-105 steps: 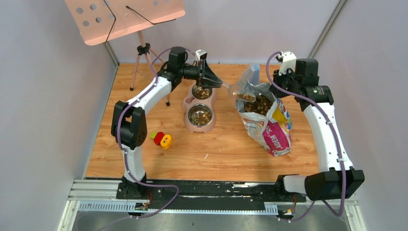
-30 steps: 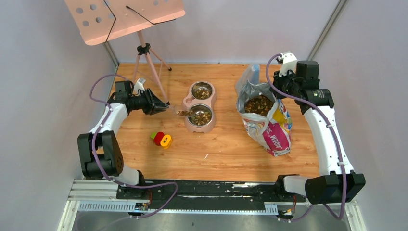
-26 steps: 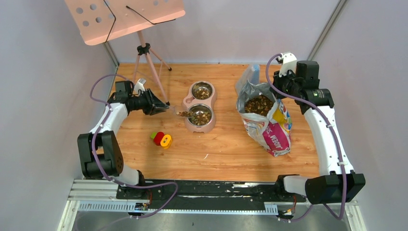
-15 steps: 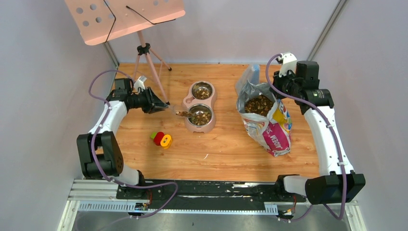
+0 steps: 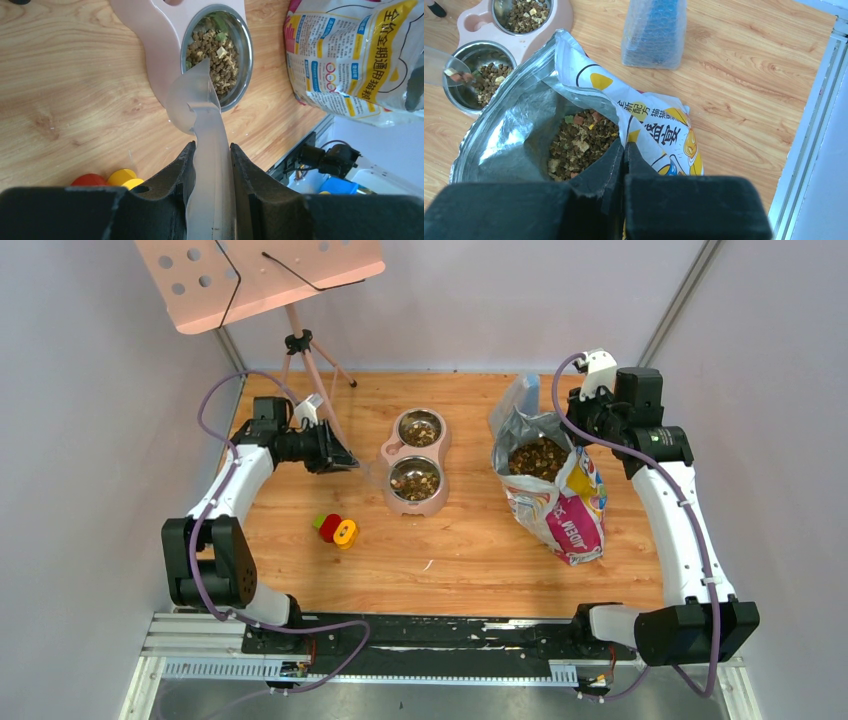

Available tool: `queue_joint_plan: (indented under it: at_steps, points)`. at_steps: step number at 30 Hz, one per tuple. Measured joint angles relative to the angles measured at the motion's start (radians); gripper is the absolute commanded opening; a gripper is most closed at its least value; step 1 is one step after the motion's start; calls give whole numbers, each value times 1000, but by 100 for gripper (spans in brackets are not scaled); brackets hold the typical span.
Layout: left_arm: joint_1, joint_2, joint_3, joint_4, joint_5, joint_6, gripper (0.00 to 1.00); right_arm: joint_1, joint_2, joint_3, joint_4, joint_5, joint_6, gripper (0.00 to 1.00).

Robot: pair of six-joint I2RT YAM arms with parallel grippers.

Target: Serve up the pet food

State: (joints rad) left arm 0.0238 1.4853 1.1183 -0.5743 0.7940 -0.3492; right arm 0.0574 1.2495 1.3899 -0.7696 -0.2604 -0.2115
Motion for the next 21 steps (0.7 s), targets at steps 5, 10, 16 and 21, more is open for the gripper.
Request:
queue_joint_plan:
  at_steps: [5,10,16,21]
  points:
    - [-27,0,15,-16,-19,27,0,0,0,-2,4,0,0,0]
    - [-69,0,20,-29,-32,45,0,0,-2,-2,4,0,0,0]
    - [-103,0,26,-38,-43,60,0,0,-10,-6,5,1,0,0]
    - [-138,0,82,-79,-84,126,0,-2,-15,-11,7,1,0,0]
